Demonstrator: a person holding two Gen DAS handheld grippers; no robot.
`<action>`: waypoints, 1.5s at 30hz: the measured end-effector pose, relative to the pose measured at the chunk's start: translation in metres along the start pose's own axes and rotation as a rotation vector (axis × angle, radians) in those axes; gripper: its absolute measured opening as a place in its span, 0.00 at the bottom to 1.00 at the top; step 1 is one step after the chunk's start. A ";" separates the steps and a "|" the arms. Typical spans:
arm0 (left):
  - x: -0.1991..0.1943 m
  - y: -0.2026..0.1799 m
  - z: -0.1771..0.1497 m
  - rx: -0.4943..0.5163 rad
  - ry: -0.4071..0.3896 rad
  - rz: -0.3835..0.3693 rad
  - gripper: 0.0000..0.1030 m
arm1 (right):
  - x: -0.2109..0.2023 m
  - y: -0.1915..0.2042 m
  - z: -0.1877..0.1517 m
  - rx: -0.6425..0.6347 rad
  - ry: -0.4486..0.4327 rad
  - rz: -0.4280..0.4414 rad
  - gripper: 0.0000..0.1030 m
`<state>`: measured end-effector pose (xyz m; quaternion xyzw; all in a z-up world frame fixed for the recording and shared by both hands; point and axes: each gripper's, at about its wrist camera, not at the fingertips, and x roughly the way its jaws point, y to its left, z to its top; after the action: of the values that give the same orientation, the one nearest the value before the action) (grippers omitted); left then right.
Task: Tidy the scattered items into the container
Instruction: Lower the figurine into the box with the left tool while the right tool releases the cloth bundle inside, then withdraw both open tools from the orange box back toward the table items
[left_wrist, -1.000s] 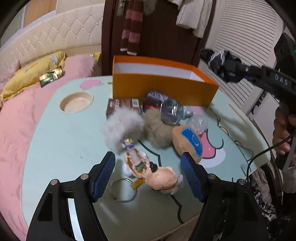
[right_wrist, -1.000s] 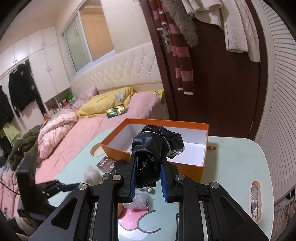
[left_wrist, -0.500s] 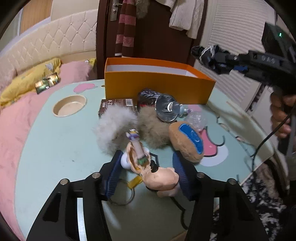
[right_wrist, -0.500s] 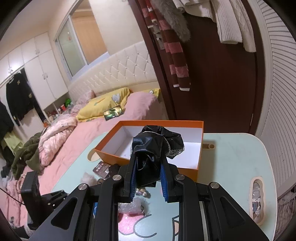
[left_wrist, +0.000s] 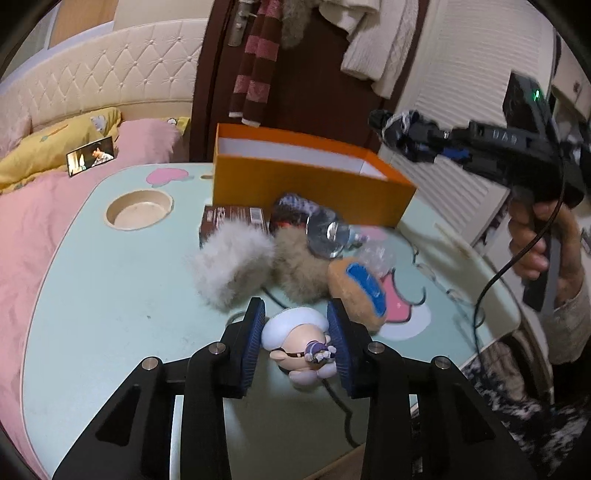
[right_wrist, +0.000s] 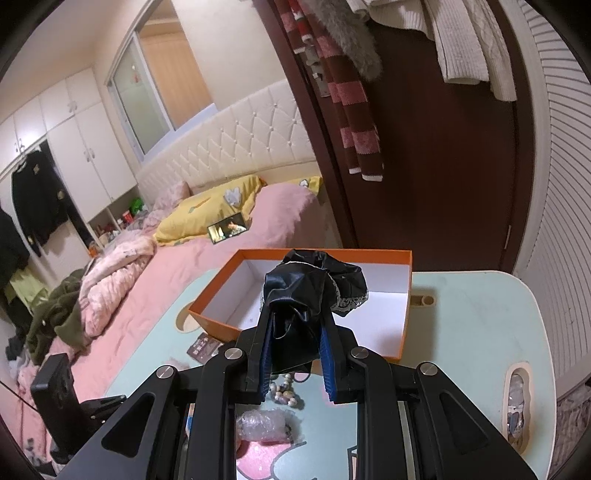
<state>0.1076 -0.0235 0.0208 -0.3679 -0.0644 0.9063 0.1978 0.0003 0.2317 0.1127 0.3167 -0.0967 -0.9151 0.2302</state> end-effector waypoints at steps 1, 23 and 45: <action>-0.004 0.000 0.003 -0.006 -0.014 -0.006 0.35 | 0.001 0.000 0.002 0.001 0.000 -0.001 0.20; 0.047 -0.004 0.165 0.028 -0.116 0.017 0.35 | 0.038 -0.003 0.015 -0.015 0.054 -0.080 0.20; 0.126 0.020 0.166 -0.189 0.091 -0.033 0.71 | 0.069 -0.031 0.014 0.045 0.061 -0.134 0.64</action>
<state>-0.0958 0.0147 0.0546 -0.4246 -0.1464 0.8752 0.1798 -0.0678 0.2256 0.0768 0.3555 -0.0888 -0.9159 0.1642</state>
